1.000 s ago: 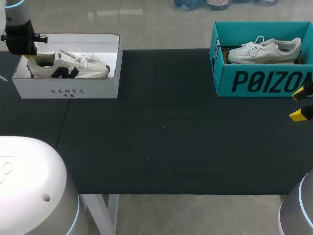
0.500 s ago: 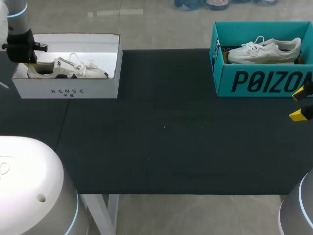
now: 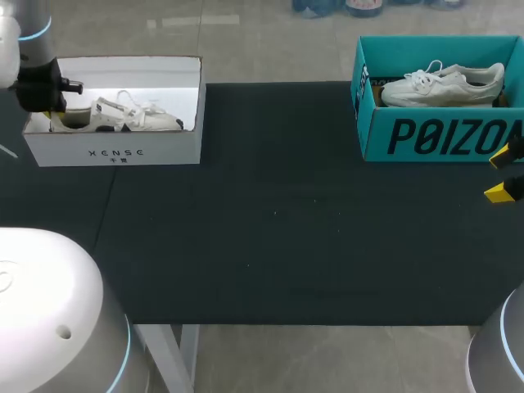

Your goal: Take the shoe out of the shoebox, open the shoe tongue, remove and reinsert the insole, then place the shoe into the shoebox

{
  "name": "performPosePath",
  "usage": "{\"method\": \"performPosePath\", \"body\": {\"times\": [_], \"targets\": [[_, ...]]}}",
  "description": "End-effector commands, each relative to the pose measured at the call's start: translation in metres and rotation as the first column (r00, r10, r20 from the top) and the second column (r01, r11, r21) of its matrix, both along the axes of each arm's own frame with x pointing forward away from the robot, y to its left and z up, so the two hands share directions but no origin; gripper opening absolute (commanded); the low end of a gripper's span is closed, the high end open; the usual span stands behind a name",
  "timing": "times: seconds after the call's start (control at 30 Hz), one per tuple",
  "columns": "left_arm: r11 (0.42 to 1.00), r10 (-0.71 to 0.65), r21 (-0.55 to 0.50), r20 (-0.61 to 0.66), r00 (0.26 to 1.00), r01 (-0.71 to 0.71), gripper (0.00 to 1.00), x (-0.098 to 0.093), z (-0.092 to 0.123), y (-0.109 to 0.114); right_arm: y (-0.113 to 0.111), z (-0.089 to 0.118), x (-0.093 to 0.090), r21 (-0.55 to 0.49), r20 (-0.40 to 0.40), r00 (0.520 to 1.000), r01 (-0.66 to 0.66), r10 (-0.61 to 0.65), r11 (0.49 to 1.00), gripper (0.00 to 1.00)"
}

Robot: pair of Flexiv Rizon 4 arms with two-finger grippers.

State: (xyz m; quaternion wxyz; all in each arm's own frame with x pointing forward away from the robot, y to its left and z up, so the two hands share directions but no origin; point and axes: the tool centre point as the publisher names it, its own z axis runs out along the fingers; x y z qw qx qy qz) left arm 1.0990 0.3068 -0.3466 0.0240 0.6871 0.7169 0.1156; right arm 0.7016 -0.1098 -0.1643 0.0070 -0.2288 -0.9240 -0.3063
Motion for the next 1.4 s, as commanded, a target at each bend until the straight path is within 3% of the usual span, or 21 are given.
{"method": "performPosePath", "body": {"times": [0.03,0.3,0.57,0.73,0.9,1.07,1.13,1.17,1.23,1.4], "targets": [[1.000,0.012,-0.013,0.026,1.000,-0.012,1.00,-0.005,0.008,0.000,0.000,-0.001,-0.001,-0.002,0.000,1.000,0.002,-0.002,1.000,1.00],[0.994,0.089,-0.074,0.088,0.992,-0.082,1.00,-0.016,0.053,-0.013,0.000,-0.001,-0.001,-0.002,0.000,1.000,0.002,-0.002,1.000,1.00],[0.973,0.211,-0.118,0.121,0.970,-0.197,1.00,-0.038,0.102,-0.055,0.000,-0.001,-0.001,-0.002,0.000,1.000,0.002,-0.002,1.000,1.00],[0.928,0.359,-0.153,0.140,0.923,-0.338,1.00,-0.061,0.114,-0.087,0.000,-0.001,-0.001,-0.002,0.000,1.000,0.002,-0.002,1.000,1.00],[0.862,0.470,-0.257,0.082,0.879,-0.437,1.00,-0.091,0.120,-0.121,0.000,-0.001,-0.001,-0.002,0.000,1.000,0.002,-0.002,1.000,1.00],[0.746,0.614,-0.333,0.010,0.789,-0.576,1.00,-0.121,0.124,-0.154,0.000,-0.001,-0.001,-0.002,0.000,1.000,0.002,-0.002,1.000,1.00],[0.668,0.703,-0.346,0.001,0.712,-0.659,1.00,-0.129,0.125,-0.164,0.000,-0.001,-0.001,-0.002,0.000,1.000,0.002,-0.002,1.000,1.00],[0.623,0.724,-0.356,-0.073,0.686,-0.697,1.00,-0.133,0.127,-0.168,0.000,-0.001,-0.001,-0.002,0.000,1.000,0.002,-0.002,1.000,1.00],[0.517,0.816,-0.338,-0.086,0.572,-0.787,1.00,-0.140,0.124,-0.177,0.000,-0.001,-0.001,-0.002,0.000,1.000,0.002,-0.002,1.000,1.00],[0.367,0.913,-0.249,-0.089,0.398,-0.896,1.00,-0.163,0.111,-0.205,0.000,-0.001,-0.001,-0.002,0.000,1.000,0.002,-0.002,1.000,1.00]]}}
